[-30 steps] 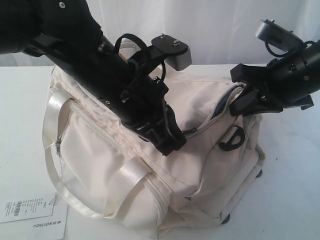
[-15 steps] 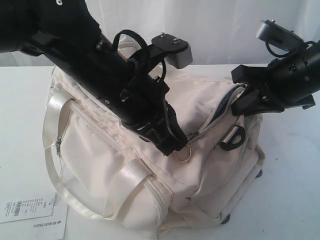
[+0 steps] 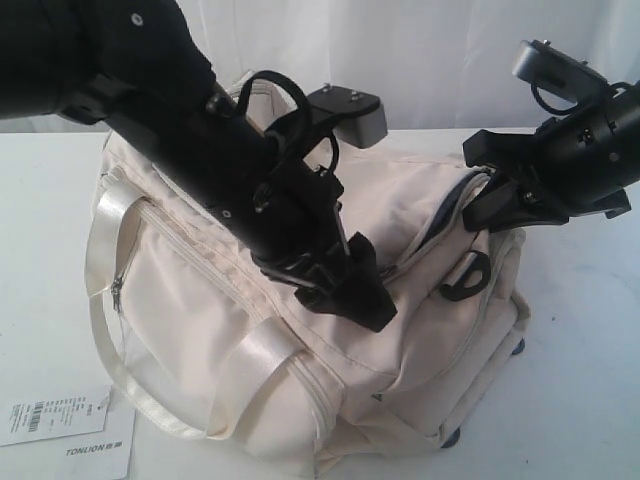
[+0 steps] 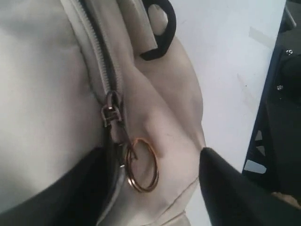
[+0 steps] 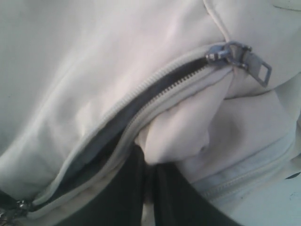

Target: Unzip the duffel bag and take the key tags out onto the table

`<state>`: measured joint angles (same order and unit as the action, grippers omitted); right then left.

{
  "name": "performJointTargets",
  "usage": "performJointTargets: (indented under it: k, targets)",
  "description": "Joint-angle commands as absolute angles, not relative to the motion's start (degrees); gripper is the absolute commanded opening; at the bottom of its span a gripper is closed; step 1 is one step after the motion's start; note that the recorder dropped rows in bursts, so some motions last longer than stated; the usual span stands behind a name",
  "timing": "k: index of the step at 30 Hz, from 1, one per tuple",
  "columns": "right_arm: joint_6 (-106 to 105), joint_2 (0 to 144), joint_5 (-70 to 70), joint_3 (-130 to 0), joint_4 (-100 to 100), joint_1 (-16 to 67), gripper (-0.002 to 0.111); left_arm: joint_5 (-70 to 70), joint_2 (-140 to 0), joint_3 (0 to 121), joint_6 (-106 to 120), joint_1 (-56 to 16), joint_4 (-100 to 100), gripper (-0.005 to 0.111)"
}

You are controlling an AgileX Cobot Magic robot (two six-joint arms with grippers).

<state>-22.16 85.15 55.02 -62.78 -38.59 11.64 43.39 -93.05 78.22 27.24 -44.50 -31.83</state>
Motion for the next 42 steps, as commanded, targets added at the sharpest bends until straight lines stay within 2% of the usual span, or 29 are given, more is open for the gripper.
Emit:
performJointTargets:
  k: [1,9,16,42]
  targets:
    - [-22.88,84.73,53.66,-62.65,-38.33,11.35,0.000,44.10,-95.31,77.79,26.53,-44.66,-33.73,0.061]
    - [-22.88,84.73,53.66,-62.64,-38.33,11.35,0.000,42.42,-95.32,78.76,26.53,-44.66,-35.53,0.025]
    - [-22.88,84.73,53.66,-62.64,-38.33,11.35,0.000,43.89,-95.32,78.74,26.53,-44.66,-35.82,0.000]
    - [-22.88,84.73,53.31,-62.64,-36.91,11.35,0.000,58.03,-91.33,82.72,26.98,-44.66,-31.83,0.000]
